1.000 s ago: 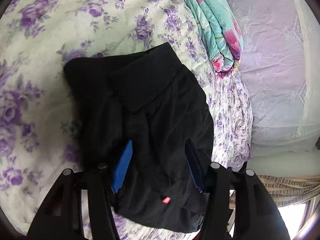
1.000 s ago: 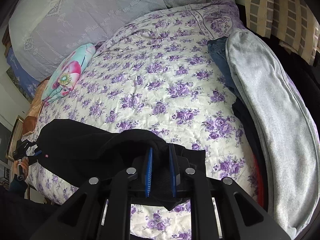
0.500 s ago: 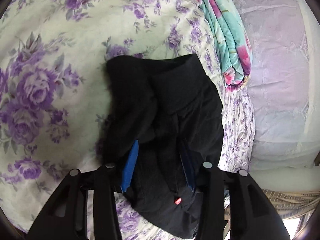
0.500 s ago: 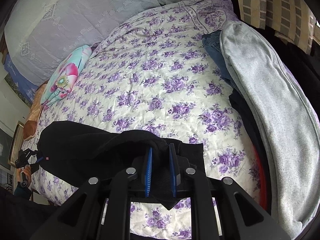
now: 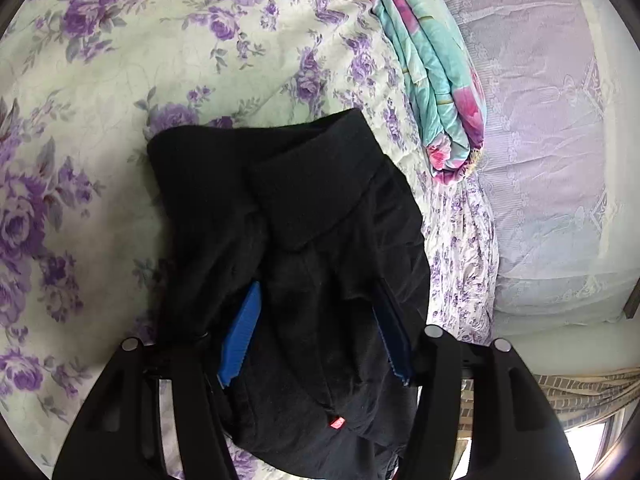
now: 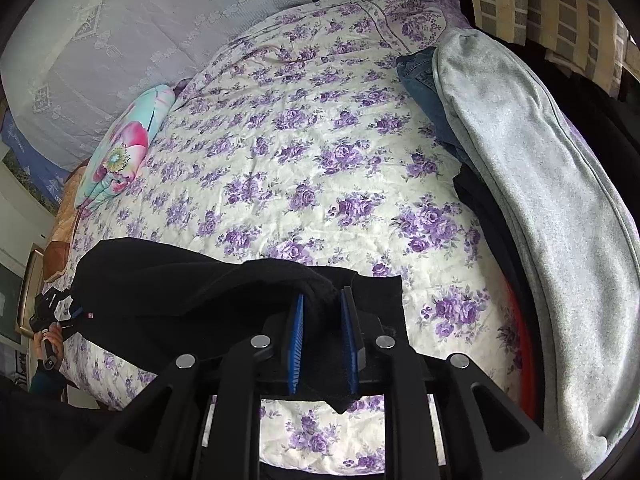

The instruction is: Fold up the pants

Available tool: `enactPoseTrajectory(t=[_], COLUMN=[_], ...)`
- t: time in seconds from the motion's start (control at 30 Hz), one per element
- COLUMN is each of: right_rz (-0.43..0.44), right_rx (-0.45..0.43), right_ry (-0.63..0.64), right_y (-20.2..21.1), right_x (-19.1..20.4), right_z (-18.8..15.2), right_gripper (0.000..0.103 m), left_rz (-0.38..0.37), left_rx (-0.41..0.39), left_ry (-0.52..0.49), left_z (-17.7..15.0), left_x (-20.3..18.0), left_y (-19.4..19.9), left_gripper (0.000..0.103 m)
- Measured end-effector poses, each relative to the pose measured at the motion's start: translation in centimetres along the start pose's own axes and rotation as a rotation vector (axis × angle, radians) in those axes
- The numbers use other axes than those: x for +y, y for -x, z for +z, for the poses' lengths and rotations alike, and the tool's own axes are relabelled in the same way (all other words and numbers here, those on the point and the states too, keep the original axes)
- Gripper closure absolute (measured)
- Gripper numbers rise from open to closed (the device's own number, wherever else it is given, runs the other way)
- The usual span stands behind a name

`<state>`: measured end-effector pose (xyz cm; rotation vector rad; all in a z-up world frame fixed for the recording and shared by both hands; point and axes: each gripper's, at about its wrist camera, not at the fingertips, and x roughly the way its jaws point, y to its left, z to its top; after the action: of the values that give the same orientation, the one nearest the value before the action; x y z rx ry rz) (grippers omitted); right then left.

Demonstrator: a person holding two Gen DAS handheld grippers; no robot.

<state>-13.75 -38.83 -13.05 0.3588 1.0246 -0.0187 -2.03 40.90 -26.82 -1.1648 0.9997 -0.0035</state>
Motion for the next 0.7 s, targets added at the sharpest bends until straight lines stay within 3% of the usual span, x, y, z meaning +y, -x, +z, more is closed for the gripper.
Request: enactPoseTrajectory(t=[0.13,0.2,0.23,0.27,0.47,0.53,0.63,0.7], right_rz=[-0.016,-0.033,-0.038,-0.041,-0.028,0.0,0.032,0.055], right_rx=[0.009,0.018,0.017,0.017,-0.042,-0.087,-0.158,-0.198], right_ry=[-0.006,-0.005,0.002,0.01,0.051,0.06,0.1,0.104], right_y=[-0.3,-0.7,-0.8,-0.8,-0.1,1.0,3.4,5.2], right_x=[0.0,0.1,0.2,0.3,0.9,1.4,2.6,3.0], right_z=[-0.1,-0.3,-0.3,-0.2,1.8,2.8,4.2,4.5], right_gripper=[0.086,0.086,0.086,0.086,0.087,0.088,0.088,0.088], left_rz=[0.003,0.01,0.003,-0.006,0.033,0.047,-0.011,-0.008], left_rx=[-0.003,-0.002,0.005,0.014,0.062,0.047,0.011,-0.009], left_ry=[-0.007,-0.029,-0.042,-0.05,-0.158,-0.193,-0.208,-0.246], left_z=[0.3,0.4,0.5,0.4,0.7,1.4,2.8,3.4], left_x=[0.1,-0.7,-1.2,-1.7,-5.9,-7.7,-10.0,-11.6], left_y=[-0.7,-1.0,-1.0,-0.8,1.8,3.1,5.5,7.2], left_gripper=[0.048,0.062,0.084,0.09,0.097,0.098,0.1,0.1])
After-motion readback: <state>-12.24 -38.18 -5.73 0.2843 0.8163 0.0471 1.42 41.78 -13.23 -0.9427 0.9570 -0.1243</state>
